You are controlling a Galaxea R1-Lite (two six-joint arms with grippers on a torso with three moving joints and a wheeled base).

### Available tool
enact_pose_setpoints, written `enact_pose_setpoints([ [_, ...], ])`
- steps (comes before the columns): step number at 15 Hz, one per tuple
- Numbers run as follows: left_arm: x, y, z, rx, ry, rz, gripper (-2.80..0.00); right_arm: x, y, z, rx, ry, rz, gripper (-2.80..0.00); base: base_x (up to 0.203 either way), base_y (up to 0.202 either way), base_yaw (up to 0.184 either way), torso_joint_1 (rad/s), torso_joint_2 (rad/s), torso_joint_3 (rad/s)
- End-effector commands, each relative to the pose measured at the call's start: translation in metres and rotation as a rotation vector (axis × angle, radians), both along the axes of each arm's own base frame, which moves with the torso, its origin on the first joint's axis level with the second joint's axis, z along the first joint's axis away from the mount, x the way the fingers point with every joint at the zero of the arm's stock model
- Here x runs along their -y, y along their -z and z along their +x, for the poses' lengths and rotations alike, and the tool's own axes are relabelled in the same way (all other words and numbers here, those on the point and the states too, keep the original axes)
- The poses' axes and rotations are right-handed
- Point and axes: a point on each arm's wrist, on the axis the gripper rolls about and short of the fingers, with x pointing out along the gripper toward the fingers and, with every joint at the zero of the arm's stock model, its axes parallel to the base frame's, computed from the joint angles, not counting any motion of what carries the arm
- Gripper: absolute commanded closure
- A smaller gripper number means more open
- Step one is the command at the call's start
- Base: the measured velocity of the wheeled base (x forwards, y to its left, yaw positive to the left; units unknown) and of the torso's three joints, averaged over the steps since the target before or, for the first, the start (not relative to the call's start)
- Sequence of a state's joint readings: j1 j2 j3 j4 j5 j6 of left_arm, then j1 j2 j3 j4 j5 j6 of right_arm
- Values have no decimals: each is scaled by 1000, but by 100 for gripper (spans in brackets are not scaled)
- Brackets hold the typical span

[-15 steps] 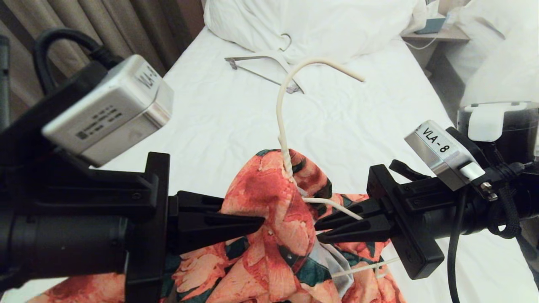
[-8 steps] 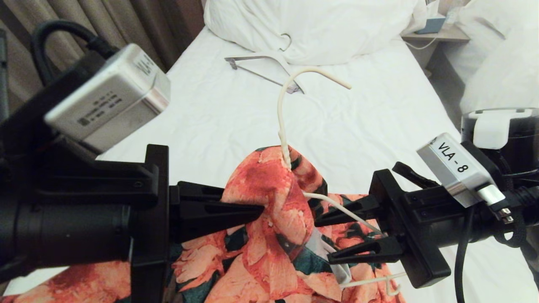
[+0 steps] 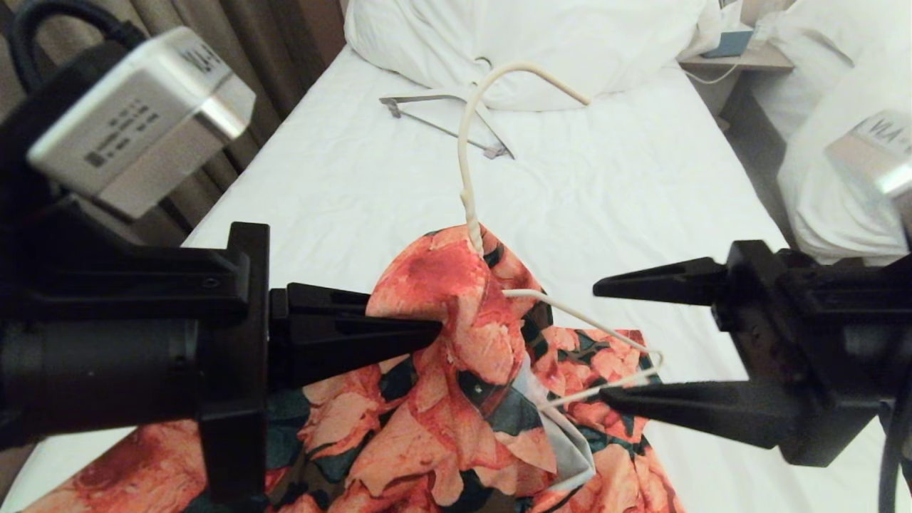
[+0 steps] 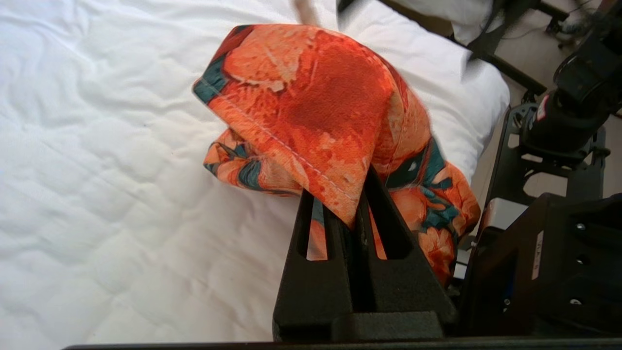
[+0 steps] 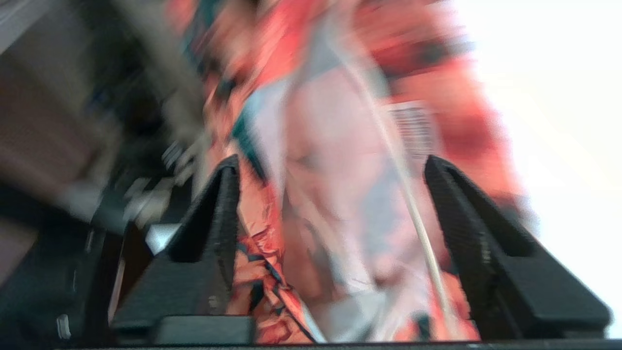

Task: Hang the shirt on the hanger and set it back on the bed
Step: Hook the other side of the shirt onto the hanger

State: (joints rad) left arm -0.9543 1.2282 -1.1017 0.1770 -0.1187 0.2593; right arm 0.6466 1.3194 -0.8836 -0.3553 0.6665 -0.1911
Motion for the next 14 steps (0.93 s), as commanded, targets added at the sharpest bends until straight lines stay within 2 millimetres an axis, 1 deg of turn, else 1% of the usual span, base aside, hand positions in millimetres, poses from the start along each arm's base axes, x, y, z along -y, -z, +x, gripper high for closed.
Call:
enact_pose_setpoints([
  [1,-6,-6,-5,12,-4,-30,0,23,-28,-26,13,93,111,-280,0,0,0,0,0,0],
  [3,-6,-14,-4,12,-37,-108,0,46,-55,-42,-21,180,219,-280,0,0,0,0,0,0],
  [4,-6,-16,-3,8,-60,-136,0,55,-65,-45,-40,226,229,-280,0,0,0,0,0,0],
  [5,-6,-17,-3,-6,-73,-155,0,63,-71,-50,-90,268,217,-280,0,0,0,0,0,0],
  [7,-9,-20,-5,-71,-93,-211,0,77,-91,-62,-221,339,232,-280,0,0,0,0,0,0],
  [8,-9,-21,-5,-74,-93,-232,0,82,-98,-61,-274,385,252,-280,0,0,0,0,0,0],
  [9,-8,-22,-6,-72,-88,-267,0,82,-100,-51,-336,456,247,-280,0,0,0,0,0,0],
  [12,-8,-26,-9,-72,-71,-410,0,78,-85,-28,-584,675,131,-280,0,0,0,0,0,0],
  [13,-7,-25,-9,-74,-67,-443,0,78,-84,-27,-624,699,140,0,0,0,0,0,0,0],
  [14,-7,-24,-9,-66,-60,-485,0,78,-84,-28,-631,700,145,0,0,0,0,0,0,0],
])
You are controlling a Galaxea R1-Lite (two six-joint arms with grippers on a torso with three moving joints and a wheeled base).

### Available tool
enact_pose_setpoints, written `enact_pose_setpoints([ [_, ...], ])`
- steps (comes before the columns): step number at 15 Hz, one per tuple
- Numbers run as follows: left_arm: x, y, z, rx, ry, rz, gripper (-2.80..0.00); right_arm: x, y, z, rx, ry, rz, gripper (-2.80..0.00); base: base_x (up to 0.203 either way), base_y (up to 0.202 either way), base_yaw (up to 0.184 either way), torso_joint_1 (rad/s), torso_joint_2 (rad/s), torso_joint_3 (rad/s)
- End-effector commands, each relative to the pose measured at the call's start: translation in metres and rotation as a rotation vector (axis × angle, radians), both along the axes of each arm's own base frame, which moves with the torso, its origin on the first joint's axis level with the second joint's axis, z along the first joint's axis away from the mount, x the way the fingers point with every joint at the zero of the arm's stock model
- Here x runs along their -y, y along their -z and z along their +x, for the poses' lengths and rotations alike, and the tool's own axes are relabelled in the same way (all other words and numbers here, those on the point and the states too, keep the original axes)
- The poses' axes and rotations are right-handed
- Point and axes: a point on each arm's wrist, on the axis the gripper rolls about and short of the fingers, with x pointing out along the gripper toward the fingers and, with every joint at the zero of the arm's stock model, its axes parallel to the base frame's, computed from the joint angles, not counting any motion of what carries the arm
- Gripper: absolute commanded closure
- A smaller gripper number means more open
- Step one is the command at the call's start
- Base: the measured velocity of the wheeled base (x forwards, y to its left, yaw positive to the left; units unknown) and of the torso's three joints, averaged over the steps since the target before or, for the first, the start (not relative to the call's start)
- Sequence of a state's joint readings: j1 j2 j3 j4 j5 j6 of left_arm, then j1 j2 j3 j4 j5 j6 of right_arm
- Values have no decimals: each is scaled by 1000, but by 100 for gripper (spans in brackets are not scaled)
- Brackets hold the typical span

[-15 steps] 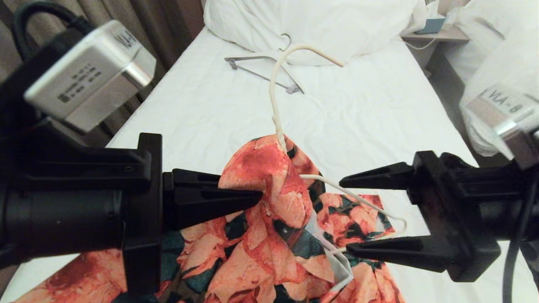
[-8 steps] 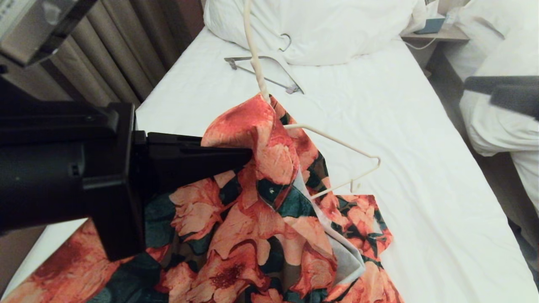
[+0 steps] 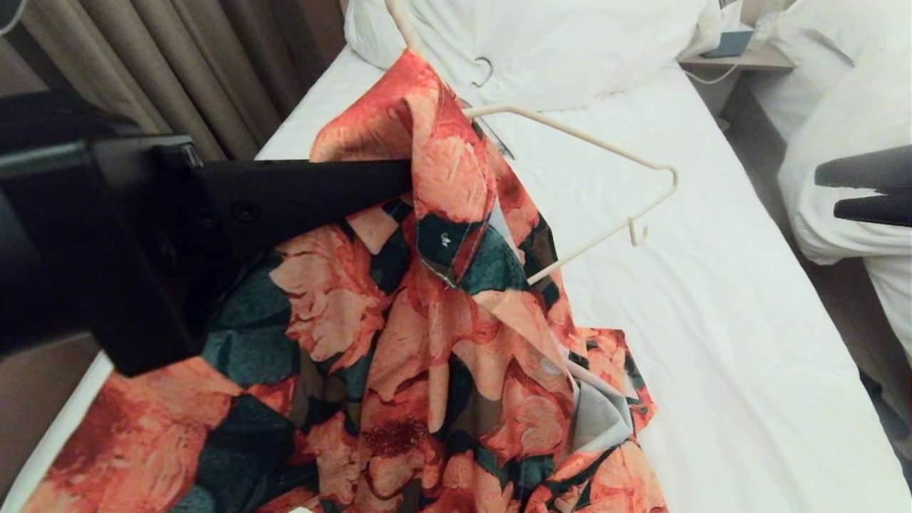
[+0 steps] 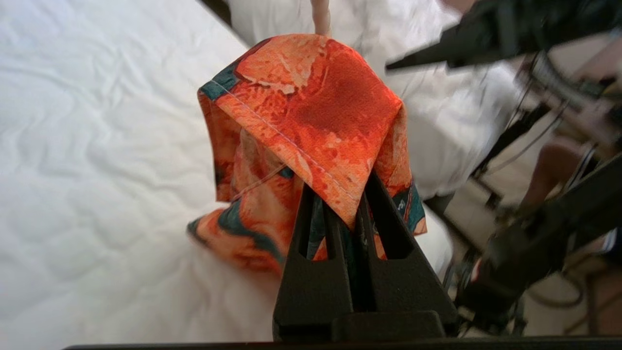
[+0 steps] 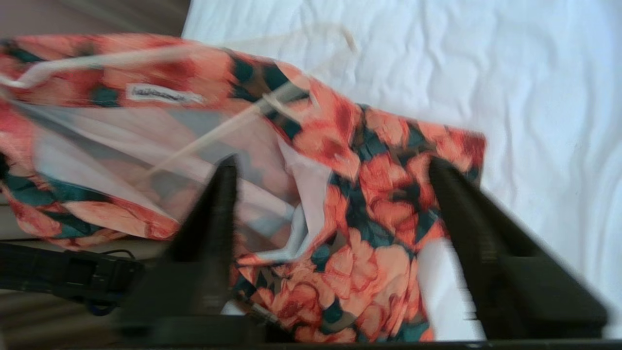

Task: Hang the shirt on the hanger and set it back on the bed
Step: Hook the other side of the shirt onto the hanger

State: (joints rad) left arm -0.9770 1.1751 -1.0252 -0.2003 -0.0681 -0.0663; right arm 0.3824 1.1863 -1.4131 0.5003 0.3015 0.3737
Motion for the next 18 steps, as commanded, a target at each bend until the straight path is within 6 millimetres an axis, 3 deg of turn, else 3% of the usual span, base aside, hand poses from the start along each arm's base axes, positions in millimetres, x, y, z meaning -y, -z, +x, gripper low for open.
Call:
enact_pose_setpoints([
  [1,-2,2,-2,31,8,-87,0,-4,3,8,-32,-4,-7,0,0,0,0,0,0,0],
  [7,-12,2,-8,20,21,-212,0,-27,31,46,-246,21,-67,0,0,0,0,0,0,0],
  [11,-11,-1,-8,37,27,-238,0,-63,55,63,-389,-42,-91,0,0,0,0,0,0,0],
  [16,-5,3,-4,25,31,-224,0,-114,81,80,-421,-128,-161,0,0,0,0,0,0,0],
  [17,-5,3,-3,25,30,-223,0,-125,87,82,-407,-123,-180,-280,0,0,0,0,0,0],
  [18,-4,3,-3,24,30,-222,0,-134,91,85,-393,-132,-182,-280,0,0,0,0,0,0],
])
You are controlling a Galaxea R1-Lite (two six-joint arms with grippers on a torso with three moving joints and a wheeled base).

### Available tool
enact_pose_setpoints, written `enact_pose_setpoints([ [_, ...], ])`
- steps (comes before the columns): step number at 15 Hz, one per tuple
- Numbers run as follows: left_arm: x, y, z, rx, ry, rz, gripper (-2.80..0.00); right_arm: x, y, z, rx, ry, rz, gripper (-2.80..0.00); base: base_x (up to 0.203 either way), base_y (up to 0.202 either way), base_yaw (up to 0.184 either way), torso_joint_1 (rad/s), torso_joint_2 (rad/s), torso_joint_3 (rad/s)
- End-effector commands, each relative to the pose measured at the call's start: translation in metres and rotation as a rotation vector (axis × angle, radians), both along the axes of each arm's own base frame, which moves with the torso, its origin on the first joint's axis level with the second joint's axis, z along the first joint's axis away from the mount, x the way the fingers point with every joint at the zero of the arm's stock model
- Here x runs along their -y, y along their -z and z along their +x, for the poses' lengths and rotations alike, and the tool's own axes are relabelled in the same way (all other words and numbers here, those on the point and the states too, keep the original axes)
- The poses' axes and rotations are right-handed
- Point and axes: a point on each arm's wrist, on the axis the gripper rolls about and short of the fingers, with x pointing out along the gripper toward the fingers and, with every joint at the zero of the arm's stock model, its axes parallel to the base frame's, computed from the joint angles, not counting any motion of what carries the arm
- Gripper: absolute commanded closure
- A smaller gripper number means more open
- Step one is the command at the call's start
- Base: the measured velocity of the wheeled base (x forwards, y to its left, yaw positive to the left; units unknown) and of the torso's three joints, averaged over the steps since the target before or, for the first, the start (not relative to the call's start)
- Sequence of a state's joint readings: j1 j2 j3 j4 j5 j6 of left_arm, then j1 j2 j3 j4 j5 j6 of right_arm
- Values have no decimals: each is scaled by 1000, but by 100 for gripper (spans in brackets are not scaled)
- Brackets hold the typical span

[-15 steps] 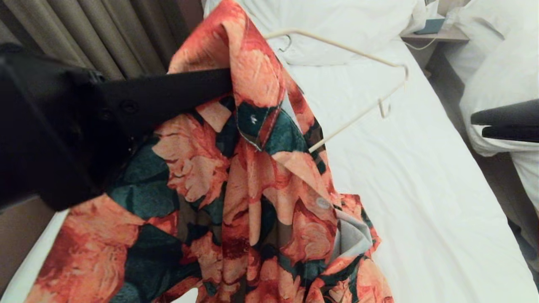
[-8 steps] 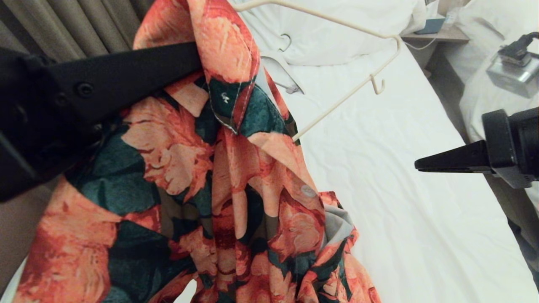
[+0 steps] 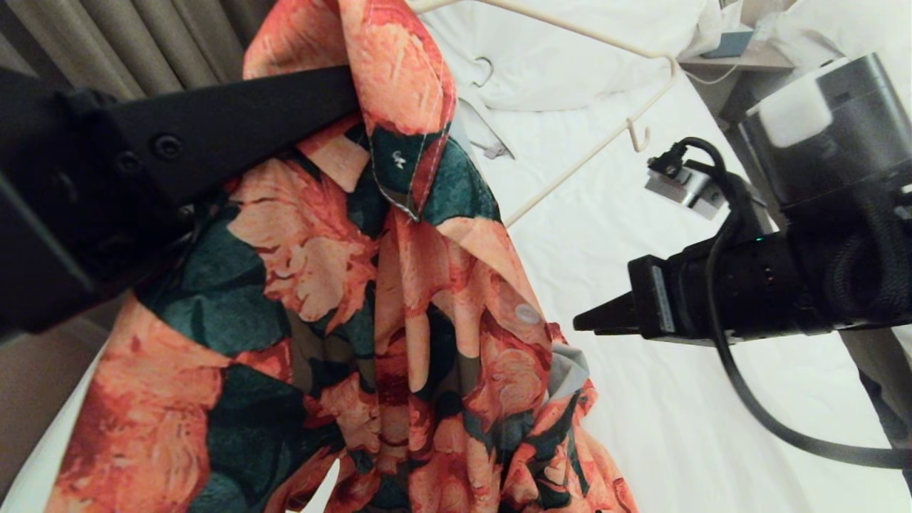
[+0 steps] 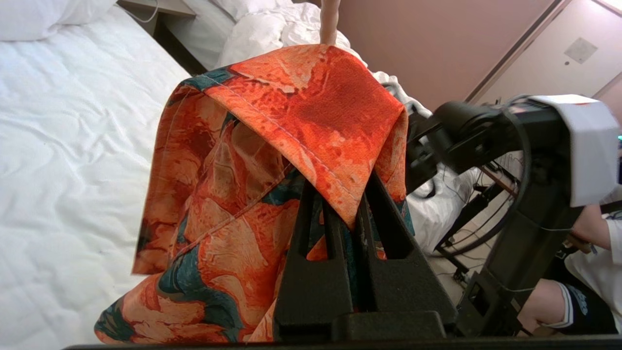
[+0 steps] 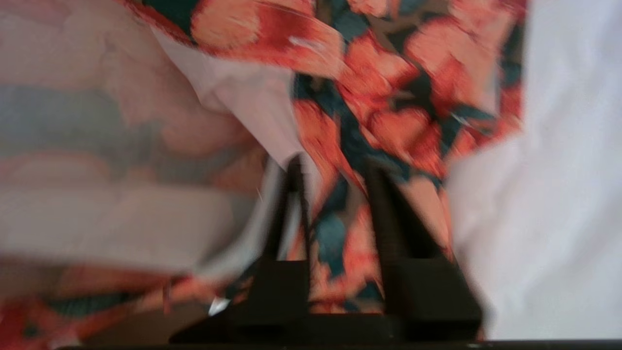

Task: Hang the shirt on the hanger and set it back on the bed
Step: Hook the other side of the shirt onto the hanger

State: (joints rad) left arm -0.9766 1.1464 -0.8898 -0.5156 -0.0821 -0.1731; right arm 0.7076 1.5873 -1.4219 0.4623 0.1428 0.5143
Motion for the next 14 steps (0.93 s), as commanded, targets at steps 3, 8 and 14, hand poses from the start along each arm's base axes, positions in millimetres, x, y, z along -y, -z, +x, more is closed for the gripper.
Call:
enact_pose_setpoints([
  [3,3,2,2,-7,2,8,0,-24,24,14,9,-51,-37,-280,0,0,0,0,0,0],
  [8,3,3,2,-8,2,10,0,-41,47,35,108,-87,-29,-280,0,0,0,0,0,0],
  [14,2,2,2,-5,0,5,0,-57,61,52,195,-156,-21,-280,0,0,0,0,0,0],
])
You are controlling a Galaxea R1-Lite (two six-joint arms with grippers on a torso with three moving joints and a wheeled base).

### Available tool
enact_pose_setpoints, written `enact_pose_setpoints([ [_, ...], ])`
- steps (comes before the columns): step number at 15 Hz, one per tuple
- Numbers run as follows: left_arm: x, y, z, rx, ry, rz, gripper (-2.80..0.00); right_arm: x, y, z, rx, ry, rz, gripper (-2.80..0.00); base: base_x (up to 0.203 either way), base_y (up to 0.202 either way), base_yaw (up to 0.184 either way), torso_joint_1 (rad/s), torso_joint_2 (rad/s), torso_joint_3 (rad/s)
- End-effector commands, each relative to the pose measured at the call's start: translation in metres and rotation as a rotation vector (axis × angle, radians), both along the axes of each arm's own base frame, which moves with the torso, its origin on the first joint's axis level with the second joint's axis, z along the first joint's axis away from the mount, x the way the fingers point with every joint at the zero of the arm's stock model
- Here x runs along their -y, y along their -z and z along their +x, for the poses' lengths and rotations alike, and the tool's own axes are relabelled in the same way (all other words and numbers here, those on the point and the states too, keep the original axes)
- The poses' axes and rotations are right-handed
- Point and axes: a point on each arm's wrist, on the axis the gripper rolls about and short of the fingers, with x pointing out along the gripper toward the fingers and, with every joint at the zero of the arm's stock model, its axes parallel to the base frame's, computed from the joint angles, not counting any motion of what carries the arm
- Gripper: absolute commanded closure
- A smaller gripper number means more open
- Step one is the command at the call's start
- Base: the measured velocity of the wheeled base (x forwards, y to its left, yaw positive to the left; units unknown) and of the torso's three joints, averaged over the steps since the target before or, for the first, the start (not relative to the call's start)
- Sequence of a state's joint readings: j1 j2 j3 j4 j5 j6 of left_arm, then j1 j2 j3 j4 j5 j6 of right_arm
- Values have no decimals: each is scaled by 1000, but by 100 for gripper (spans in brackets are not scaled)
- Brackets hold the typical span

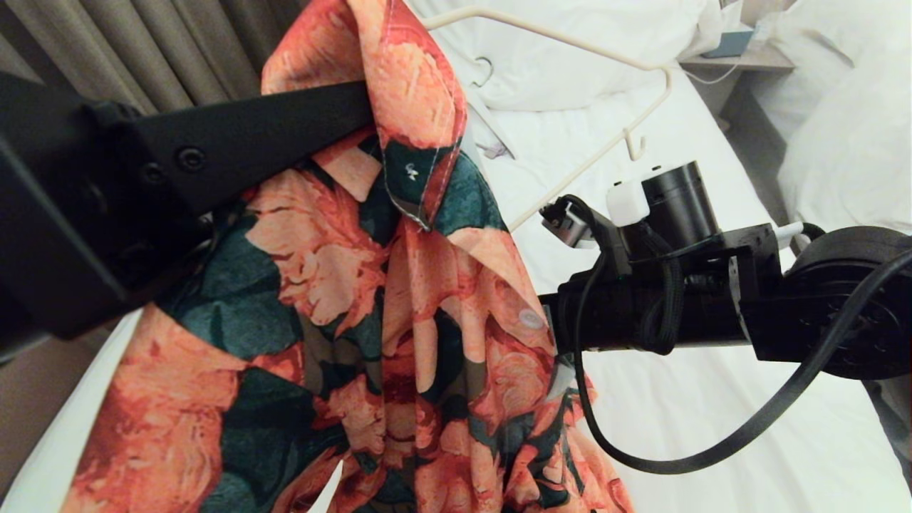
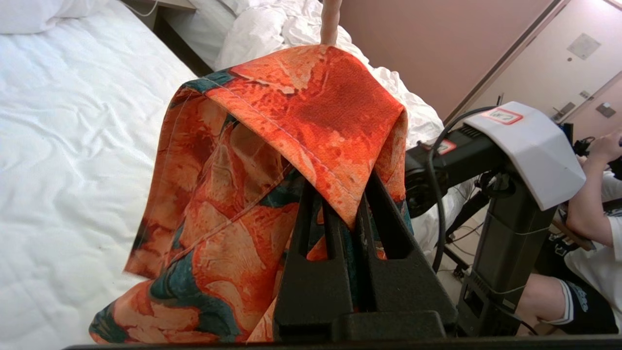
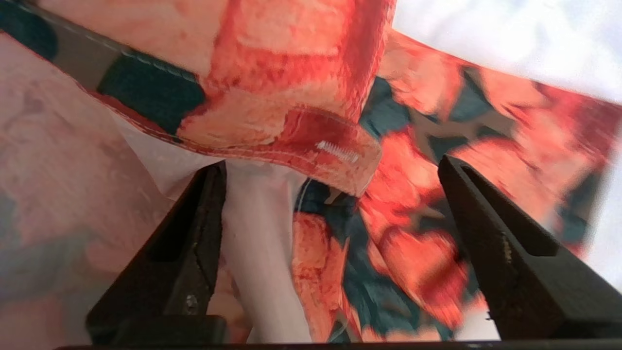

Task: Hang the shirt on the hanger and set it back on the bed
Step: Hook the other side of the shirt onto the hanger

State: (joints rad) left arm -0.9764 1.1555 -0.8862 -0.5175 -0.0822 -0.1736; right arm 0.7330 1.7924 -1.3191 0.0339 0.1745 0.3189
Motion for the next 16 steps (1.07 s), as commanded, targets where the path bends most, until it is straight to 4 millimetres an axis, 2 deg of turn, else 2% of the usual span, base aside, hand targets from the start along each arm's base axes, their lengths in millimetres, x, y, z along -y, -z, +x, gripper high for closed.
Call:
enact_pose_setpoints([
  [1,-1,-1,0,2,0,-5,0,-5,8,5,-16,-10,-7,-280,0,0,0,0,0,0],
  [3,-1,-1,-1,3,0,-7,0,-8,11,9,-4,-11,3,-280,0,0,0,0,0,0],
  [4,-1,-1,-1,3,0,-7,0,-10,12,10,8,-11,13,0,0,0,0,0,0,0],
  [8,-2,-2,-1,6,1,-11,0,-14,12,13,68,-71,108,0,0,0,0,0,0,0],
  [10,-2,-2,-1,5,0,-10,0,-18,18,19,120,-87,150,0,0,0,0,0,0,0],
  [12,-2,-2,-1,5,2,-9,0,-13,19,23,139,-79,152,0,0,0,0,0,0,0],
  [16,0,-1,0,1,1,-4,0,7,6,25,161,-31,164,0,0,0,0,0,0,0],
])
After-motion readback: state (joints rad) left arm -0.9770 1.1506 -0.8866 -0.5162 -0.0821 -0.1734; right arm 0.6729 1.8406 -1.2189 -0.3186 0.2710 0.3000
